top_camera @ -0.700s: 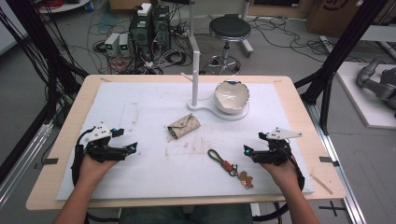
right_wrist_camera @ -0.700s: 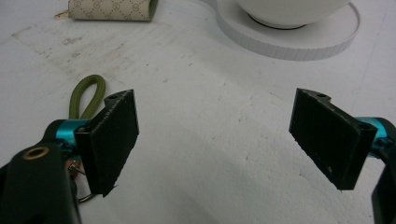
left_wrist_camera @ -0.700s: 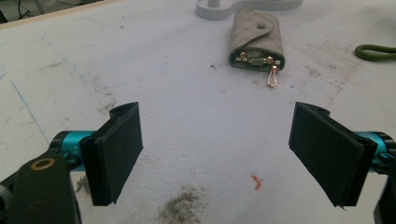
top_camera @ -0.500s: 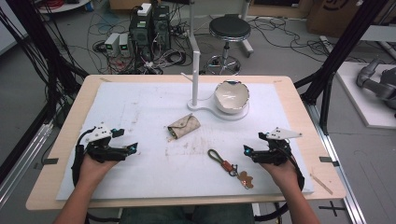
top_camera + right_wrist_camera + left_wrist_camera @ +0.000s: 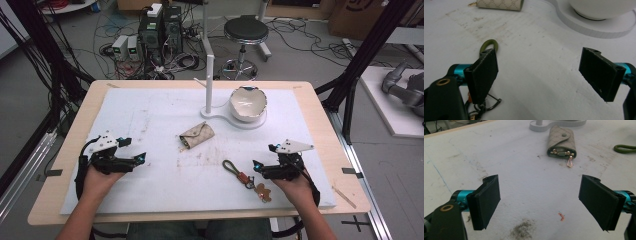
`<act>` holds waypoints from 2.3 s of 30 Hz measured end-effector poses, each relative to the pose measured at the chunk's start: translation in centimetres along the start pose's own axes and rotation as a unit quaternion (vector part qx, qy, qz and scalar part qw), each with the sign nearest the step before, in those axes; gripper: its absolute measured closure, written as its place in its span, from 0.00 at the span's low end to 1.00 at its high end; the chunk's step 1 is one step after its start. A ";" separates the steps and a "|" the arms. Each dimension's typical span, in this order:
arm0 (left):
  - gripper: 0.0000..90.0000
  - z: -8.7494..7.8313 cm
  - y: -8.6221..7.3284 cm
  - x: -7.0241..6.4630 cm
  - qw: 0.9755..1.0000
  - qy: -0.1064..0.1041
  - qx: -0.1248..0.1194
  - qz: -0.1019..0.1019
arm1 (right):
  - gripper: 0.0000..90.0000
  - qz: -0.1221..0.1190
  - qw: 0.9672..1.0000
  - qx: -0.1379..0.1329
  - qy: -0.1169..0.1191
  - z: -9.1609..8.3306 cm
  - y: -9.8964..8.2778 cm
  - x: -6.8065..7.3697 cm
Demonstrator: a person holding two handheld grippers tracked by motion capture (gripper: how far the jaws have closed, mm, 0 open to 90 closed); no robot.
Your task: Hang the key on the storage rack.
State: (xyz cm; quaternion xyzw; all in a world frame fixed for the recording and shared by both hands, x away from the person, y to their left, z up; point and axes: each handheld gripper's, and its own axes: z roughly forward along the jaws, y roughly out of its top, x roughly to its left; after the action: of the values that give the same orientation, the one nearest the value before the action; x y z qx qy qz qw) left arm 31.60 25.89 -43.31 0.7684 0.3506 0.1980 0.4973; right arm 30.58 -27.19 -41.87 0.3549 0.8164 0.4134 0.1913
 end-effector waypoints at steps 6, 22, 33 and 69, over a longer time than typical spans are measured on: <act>0.19 0.3 0.0 0.0 1.000 -0.002 0.007 0.002 | 0.18 -0.027 0.999 0.017 0.019 0.7 0.2 1.6; 0.19 0.3 0.1 -0.2 1.000 0.000 0.009 0.008 | 0.26 -0.080 0.992 0.088 0.052 2.9 -0.2 4.5; 0.19 0.4 0.1 -0.3 1.000 -0.001 0.010 0.009 | 0.53 -0.091 0.985 0.123 0.085 3.3 -0.5 5.0; 0.19 -0.3 0.3 -0.1 1.000 0.009 -0.010 0.000 | 0.80 -0.020 0.998 -0.053 0.038 0.6 6.0 2.4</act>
State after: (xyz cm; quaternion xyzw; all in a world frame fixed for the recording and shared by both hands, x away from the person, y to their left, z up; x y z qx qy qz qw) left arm 31.42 25.99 -42.91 0.7614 0.3531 0.2082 0.5022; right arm 31.80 -22.65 -37.40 0.3117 0.8072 0.4653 0.1867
